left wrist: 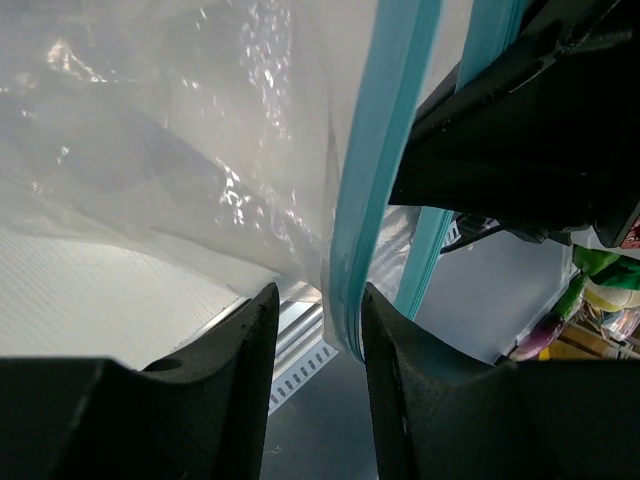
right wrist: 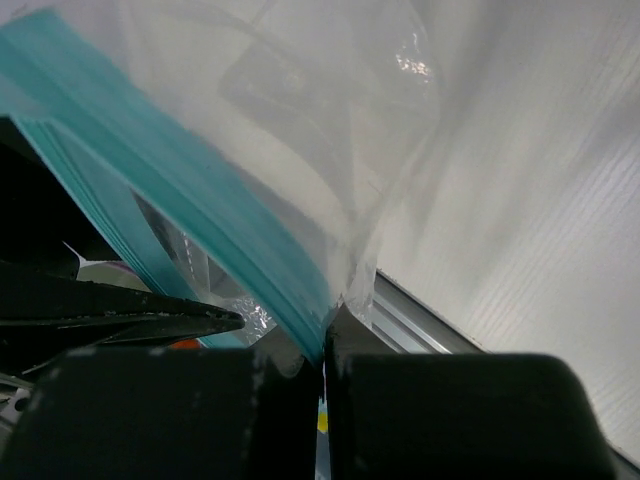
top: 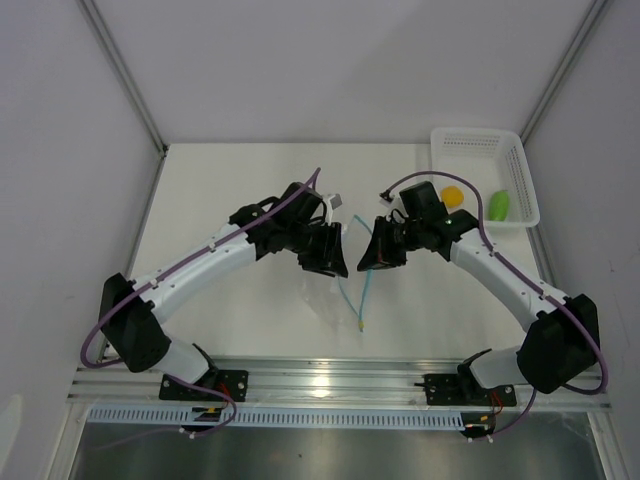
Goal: Place the food in the zip-top bag and seal the zipper
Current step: Unzip the zipper food storage bag.
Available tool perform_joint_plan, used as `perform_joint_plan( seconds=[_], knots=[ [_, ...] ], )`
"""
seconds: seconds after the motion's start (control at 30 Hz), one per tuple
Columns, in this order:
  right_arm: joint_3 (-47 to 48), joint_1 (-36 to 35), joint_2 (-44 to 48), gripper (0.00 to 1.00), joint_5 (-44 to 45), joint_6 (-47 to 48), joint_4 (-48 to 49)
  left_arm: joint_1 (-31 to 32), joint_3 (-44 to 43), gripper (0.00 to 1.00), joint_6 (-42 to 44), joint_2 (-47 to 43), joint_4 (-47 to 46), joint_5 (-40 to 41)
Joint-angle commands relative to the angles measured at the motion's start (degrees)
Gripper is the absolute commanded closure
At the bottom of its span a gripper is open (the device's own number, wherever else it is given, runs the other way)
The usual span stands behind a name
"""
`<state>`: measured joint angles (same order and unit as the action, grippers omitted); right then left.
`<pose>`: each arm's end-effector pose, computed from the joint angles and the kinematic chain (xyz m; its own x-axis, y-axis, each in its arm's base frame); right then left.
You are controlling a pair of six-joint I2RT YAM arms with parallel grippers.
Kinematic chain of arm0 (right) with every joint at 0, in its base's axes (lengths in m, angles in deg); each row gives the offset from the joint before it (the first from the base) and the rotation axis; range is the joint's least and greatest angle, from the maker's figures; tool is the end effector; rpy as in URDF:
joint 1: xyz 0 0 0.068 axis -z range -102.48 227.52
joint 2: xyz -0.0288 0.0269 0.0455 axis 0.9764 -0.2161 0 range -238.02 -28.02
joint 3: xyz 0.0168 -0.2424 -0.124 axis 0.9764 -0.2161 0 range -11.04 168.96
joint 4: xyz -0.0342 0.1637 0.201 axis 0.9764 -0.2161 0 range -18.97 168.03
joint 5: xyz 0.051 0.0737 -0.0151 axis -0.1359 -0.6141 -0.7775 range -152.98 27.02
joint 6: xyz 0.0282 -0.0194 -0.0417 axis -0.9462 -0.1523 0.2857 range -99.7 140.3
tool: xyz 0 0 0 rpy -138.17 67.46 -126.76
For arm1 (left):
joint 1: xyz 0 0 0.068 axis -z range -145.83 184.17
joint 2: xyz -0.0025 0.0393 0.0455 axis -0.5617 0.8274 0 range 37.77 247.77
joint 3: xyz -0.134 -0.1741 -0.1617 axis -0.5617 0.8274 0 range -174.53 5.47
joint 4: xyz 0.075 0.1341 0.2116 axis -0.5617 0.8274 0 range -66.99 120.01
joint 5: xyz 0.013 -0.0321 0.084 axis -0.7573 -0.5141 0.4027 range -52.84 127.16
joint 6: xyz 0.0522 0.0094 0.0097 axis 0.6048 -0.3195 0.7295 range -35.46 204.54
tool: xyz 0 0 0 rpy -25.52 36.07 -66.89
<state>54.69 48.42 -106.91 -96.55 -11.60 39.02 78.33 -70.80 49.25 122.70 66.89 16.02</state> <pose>0.2394 0.1559 0.2933 -0.9567 -0.0284 -0.2898 -0.2307 0.6812 0.6948 0.2158 -0.2273 0.3138 -0.9311 0.1531 -0.3310 0.3298 0.7409 -0.5851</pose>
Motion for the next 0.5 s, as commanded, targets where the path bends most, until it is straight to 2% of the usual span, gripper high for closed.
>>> perform_joint_plan(
  seconds=[0.0,0.13,0.17,0.27,0.37,0.47],
  knots=[
    [3.4,-0.3,-0.3,1.0,-1.2,0.6,0.3,0.3,-0.2,0.59,1.1,-2.0,-0.4,0.3],
    [4.8,-0.3,-1.1,1.0,-0.8,1.8,-1.2,0.3,-0.1,0.58,1.3,-2.3,-0.1,0.0],
    [4.9,-0.3,-1.2,1.0,-0.8,1.8,-1.4,0.3,0.1,0.49,1.2,-2.5,-0.1,0.1],
    [5.2,-0.3,-1.5,1.0,-0.5,1.9,-1.8,0.4,0.4,0.47,1.0,-3.7,-0.2,1.5],
    [5.2,-0.3,-1.4,1.0,-0.5,1.9,-1.8,0.4,2.4,0.47,-0.2,-5.1,-1.6,2.5],
    [5.5,-0.4,-1.6,1.0,-0.6,2.1,-2.0,0.6,3.5,0.52,-1.0,-5.2,-2.7,1.9]
  ],
)
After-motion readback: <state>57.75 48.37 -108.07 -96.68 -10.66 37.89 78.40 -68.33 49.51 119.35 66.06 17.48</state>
